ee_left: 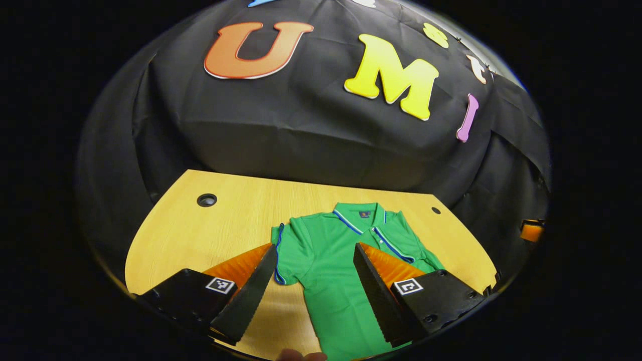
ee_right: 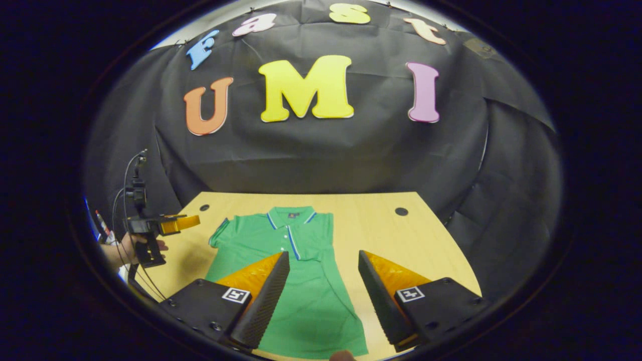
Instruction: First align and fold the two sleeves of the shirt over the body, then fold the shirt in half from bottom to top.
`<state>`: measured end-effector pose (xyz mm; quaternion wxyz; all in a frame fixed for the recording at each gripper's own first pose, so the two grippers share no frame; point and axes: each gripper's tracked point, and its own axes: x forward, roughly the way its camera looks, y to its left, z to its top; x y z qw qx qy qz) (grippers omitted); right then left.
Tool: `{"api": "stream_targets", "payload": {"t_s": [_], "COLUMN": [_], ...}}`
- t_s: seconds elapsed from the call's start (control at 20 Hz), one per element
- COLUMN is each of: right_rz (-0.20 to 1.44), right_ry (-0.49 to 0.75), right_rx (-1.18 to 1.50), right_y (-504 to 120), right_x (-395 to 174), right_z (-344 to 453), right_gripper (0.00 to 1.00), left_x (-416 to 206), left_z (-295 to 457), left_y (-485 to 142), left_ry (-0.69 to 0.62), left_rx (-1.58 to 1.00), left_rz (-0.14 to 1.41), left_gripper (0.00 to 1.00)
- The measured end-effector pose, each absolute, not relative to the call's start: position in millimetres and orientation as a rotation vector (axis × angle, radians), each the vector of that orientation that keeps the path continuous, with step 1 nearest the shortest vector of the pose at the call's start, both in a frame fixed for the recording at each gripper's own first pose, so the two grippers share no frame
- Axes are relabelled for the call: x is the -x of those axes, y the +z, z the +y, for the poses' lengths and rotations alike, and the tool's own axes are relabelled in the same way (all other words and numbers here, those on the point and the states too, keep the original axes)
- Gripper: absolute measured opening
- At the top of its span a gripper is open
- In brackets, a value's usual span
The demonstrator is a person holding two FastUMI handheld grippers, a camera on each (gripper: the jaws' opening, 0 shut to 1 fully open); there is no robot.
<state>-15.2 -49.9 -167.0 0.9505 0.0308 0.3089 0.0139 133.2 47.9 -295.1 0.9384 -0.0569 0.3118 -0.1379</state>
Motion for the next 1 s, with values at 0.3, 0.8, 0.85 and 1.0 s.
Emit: {"api": "stream_targets", "payload": {"t_s": [0.3,0.8,0.85,1.0], "right_rz": [0.671,0.795,0.794,0.796], "right_ry": [-0.049,-0.124,-0.131,-0.145], "right_rx": [-0.082,-0.118,-0.120,-0.112], "right_y": [-176.4,-213.6,-214.6,-218.5], "right_x": [37.8,68.5,66.5,64.2], "right_z": [-76.0,-92.5,-94.1,-98.7], "right_gripper": [0.87,0.90,0.87,0.87], "left_x": [-161.3,-196.7,-197.8,-198.9], "left_z": [65.6,75.6,77.1,79.1], "left_y": [-350.7,-407.8,-410.2,-419.1], "left_ry": [-0.218,-0.180,-0.178,-0.166], "left_rx": [0.065,0.031,0.024,-0.013], "left_rz": [0.724,0.769,0.769,0.792], "left_gripper": [0.99,0.86,0.85,0.55]}}
